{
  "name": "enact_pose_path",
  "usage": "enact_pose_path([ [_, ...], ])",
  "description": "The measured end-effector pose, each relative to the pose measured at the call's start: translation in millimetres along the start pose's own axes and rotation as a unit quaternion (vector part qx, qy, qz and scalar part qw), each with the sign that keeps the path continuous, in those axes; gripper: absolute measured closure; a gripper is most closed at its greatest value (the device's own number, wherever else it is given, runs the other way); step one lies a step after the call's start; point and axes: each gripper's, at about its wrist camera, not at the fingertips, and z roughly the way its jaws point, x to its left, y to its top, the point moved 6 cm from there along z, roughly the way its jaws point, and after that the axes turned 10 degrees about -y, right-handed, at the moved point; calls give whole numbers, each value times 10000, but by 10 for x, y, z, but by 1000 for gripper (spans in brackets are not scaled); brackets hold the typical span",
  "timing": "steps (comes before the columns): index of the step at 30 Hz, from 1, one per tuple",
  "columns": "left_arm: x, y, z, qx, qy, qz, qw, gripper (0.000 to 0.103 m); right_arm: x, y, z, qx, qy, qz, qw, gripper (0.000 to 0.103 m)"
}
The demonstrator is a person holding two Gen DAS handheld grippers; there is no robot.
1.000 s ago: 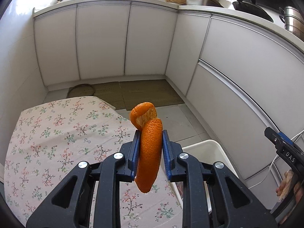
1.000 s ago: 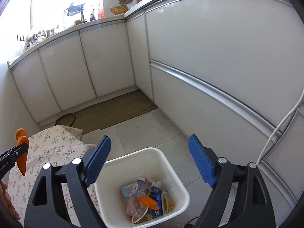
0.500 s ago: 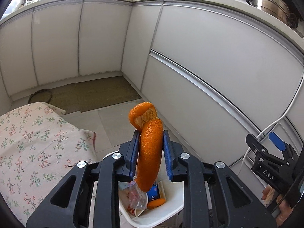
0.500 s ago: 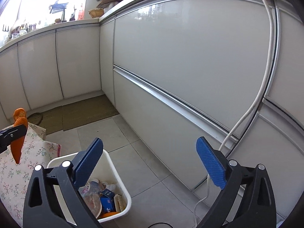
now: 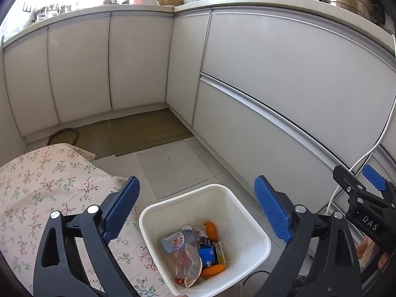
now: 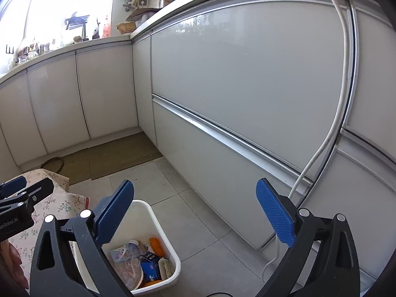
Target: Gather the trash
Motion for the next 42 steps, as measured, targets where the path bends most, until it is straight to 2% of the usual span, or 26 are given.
enact_pose_path([
  [5,87,27,-339,-356,617,7,9975,7,180,19,-192,-28,388,145,9991,7],
  [9,284,-25,-615,-432,1110,-263,9925,7,423,-35,-376,39,812,69,9967,7],
  [14,497,-113,-957,-460,1460,-399,9874,7,784,-120,-649,36,1271,-82,9919,7],
  [22,833,-286,-1532,-567,1983,-673,9762,7,1244,-264,-994,-18,1667,-258,9857,7],
  [25,942,-377,-1709,-566,2059,-825,9735,7,1400,-340,-1065,-1,1685,-462,9846,7],
  [33,1166,-570,-2050,-599,2365,-1123,9633,7,1720,-429,-1317,-404,1896,-752,9782,7],
  [42,1290,-682,-2143,-558,2397,-1323,9602,7,1915,-462,-1377,-466,2075,-877,9732,7],
])
